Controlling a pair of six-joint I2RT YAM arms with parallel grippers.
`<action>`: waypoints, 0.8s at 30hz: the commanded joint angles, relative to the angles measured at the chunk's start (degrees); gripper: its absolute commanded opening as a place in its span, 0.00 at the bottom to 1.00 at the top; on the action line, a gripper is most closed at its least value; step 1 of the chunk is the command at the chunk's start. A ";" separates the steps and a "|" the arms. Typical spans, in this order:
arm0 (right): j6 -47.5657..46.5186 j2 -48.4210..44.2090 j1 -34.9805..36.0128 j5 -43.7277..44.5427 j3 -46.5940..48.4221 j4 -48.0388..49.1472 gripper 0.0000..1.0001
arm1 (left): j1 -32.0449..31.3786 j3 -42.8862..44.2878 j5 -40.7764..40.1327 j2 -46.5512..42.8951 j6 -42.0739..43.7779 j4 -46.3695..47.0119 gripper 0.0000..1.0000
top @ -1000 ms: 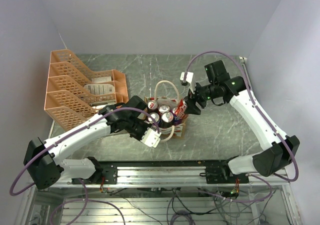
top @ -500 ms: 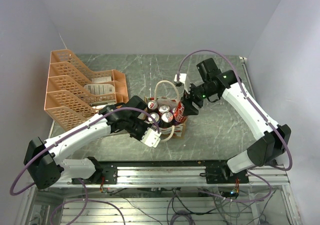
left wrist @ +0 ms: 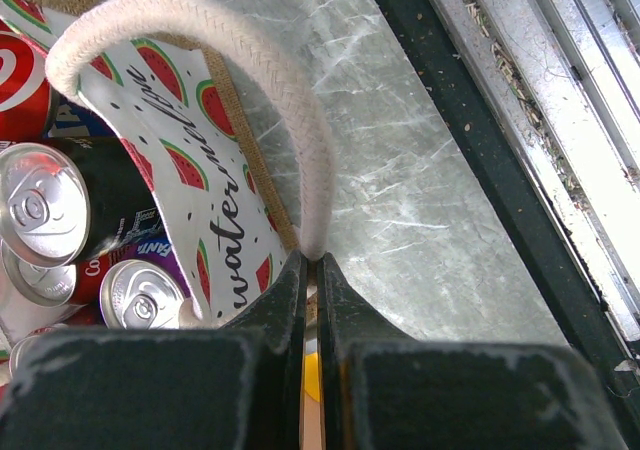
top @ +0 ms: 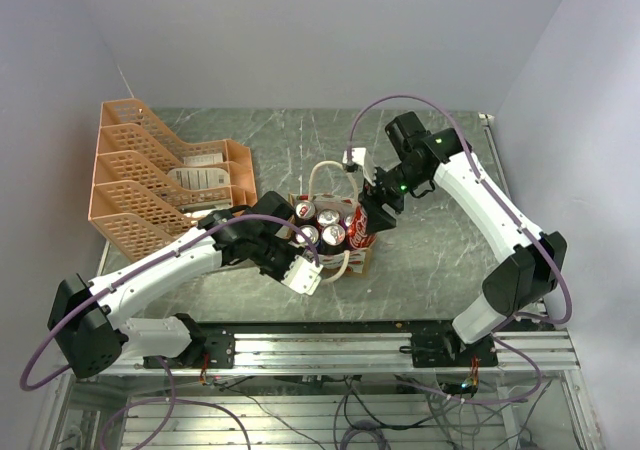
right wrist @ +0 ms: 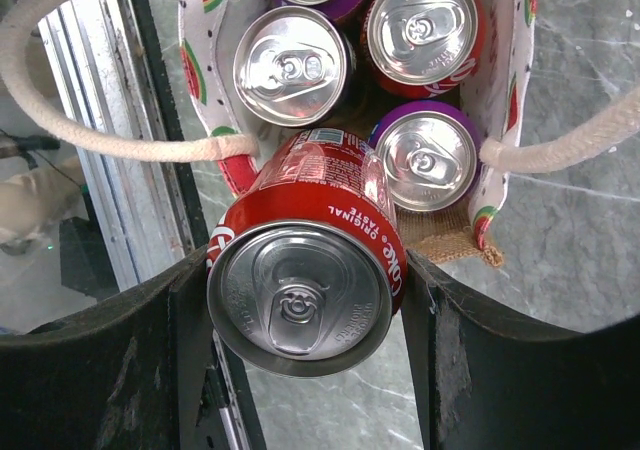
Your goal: Place the beverage into the canvas bag
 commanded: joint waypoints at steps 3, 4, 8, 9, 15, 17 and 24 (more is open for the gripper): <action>-0.38 -0.43 0.99 -2.79 2.70 -4.55 0.00 | -0.68 0.91 1.95 -0.11 -0.13 0.33 0.07; -0.32 -0.43 1.18 -2.75 2.70 -4.63 0.00 | -0.70 1.06 1.96 0.05 -0.09 0.29 0.07; 0.02 -0.19 2.02 -1.54 2.49 -5.03 0.00 | -0.68 1.46 2.13 0.29 -0.10 0.13 0.07; 0.18 -0.17 2.86 -1.26 2.53 -5.04 0.00 | -0.69 1.46 2.07 0.29 -0.05 0.13 0.07; 1.87 0.56 4.96 1.68 1.77 -4.18 0.00 | -0.65 1.36 2.05 0.31 -0.05 0.14 0.07; 3.02 0.86 5.73 2.92 0.91 -3.19 0.00 | -0.70 1.30 2.05 0.21 -0.11 0.21 0.07; 7.15 0.54 8.03 9.28 -3.21 2.09 0.00 | -0.68 0.92 1.96 -0.14 -0.15 0.39 0.07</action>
